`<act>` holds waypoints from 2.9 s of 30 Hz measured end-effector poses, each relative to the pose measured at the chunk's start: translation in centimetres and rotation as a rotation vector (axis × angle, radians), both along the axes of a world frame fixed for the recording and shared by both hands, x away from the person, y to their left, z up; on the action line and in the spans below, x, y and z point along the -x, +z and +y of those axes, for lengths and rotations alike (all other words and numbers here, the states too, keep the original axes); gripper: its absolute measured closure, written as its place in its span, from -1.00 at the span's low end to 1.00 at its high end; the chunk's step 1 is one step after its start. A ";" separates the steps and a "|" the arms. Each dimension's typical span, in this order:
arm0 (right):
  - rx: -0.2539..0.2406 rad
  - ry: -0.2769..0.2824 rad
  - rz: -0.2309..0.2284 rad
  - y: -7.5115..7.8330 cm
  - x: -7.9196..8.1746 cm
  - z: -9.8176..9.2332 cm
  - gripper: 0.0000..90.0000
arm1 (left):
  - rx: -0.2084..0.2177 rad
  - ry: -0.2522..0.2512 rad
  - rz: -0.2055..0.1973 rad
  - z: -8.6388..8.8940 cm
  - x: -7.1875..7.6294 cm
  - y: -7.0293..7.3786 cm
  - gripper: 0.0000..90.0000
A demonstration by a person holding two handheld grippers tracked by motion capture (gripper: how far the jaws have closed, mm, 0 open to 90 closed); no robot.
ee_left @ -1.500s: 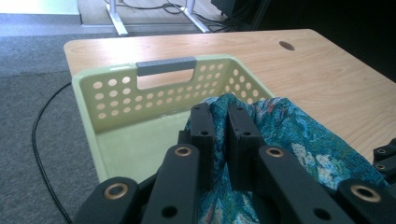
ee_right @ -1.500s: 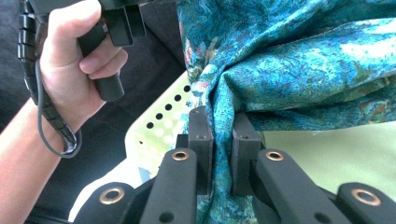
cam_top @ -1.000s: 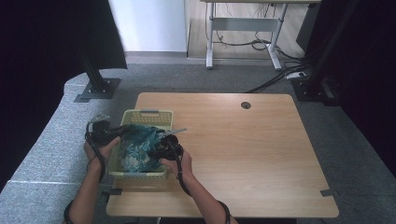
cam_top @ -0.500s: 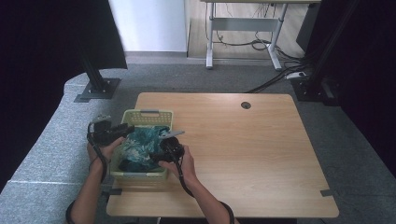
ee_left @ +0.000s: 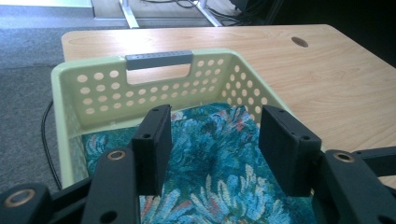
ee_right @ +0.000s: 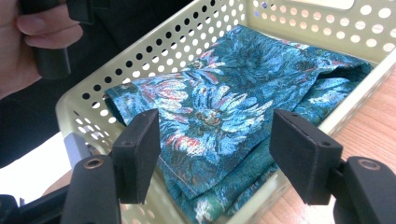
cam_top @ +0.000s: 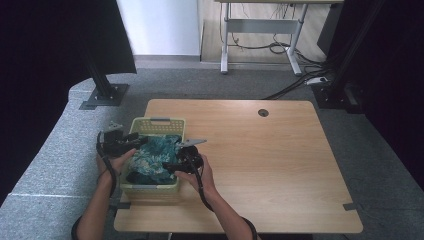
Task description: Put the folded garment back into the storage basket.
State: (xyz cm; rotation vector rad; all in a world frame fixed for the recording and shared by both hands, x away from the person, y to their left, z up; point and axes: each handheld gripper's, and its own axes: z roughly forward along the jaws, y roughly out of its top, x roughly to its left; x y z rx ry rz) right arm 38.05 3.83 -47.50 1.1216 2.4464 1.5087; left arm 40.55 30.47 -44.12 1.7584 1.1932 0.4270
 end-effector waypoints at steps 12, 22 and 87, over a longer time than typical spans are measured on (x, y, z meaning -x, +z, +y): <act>0.001 0.025 -0.046 0.9 1.2 -3.8 -0.26 | -0.021 -0.037 -0.014 -2.4 1.3 0.4 -0.04; 0.022 0.043 -0.091 1.4 2.8 -7.8 -0.25 | -0.038 -0.083 -0.030 -5.2 2.7 0.2 -0.06; 0.053 -0.157 -0.151 -4.3 12.5 -31.4 -0.24 | -0.098 -0.370 -0.064 -21.5 13.0 -6.0 -0.18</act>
